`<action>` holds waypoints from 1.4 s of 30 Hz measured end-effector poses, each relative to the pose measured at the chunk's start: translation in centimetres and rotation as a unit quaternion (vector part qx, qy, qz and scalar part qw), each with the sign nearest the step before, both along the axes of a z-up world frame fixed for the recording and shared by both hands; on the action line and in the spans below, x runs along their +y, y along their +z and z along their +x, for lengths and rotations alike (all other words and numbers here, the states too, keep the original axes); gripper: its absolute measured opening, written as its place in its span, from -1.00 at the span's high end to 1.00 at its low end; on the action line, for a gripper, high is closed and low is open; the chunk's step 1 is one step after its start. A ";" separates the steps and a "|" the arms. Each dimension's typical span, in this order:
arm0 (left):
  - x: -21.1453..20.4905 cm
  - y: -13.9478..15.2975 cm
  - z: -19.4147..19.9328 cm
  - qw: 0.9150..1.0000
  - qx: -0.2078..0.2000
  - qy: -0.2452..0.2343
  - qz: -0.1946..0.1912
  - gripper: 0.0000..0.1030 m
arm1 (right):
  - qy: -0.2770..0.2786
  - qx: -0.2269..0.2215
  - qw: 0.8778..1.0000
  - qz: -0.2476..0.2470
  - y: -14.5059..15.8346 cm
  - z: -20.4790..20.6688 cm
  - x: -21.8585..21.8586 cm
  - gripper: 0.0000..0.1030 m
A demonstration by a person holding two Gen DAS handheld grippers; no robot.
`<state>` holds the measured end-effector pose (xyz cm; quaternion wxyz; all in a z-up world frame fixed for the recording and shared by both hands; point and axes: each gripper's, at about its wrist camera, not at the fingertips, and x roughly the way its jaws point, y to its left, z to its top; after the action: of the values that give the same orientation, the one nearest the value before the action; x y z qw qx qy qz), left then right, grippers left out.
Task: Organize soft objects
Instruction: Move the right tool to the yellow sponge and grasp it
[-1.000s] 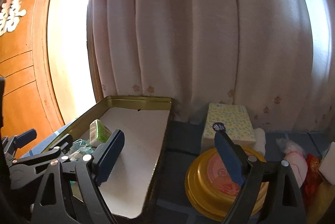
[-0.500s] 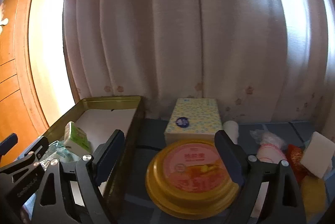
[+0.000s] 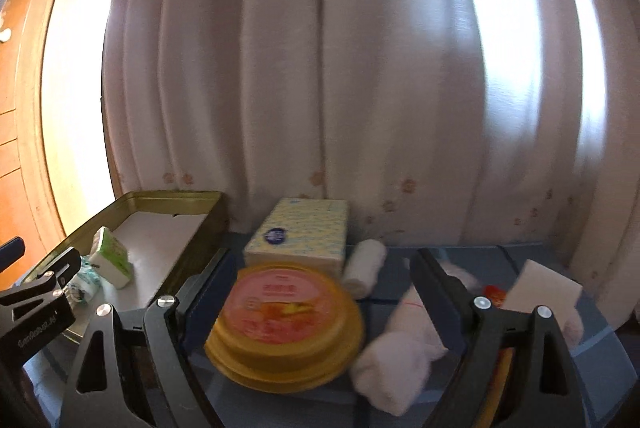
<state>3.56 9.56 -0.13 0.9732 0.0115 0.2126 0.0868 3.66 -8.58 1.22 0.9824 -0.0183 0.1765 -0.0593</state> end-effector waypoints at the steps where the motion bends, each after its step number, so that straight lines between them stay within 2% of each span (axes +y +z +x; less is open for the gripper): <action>1: -0.3 0.0 -0.1 1.000 0.000 -0.004 0.000 -0.71 | -0.003 0.000 1.000 0.002 0.0 -0.1 -0.4 -0.74; 23: -7.5 0.5 -2.2 0.997 -0.019 -0.073 0.030 -0.71 | -0.061 -0.016 0.998 0.009 0.6 -3.5 -6.4 -0.74; 35: -11.4 0.6 -2.7 0.993 -0.019 -0.111 0.040 -0.71 | -0.126 0.007 0.992 0.029 0.5 -6.4 -12.3 -0.74; 42: -14.0 0.5 -2.8 0.988 -0.016 -0.143 0.057 -0.71 | -0.178 0.038 0.983 0.035 0.3 -8.6 -16.6 -0.74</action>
<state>0.73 -4.40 0.42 0.9767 0.0955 0.1880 -0.0410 -4.92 -25.23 1.57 0.9487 0.0454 0.2163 -0.2260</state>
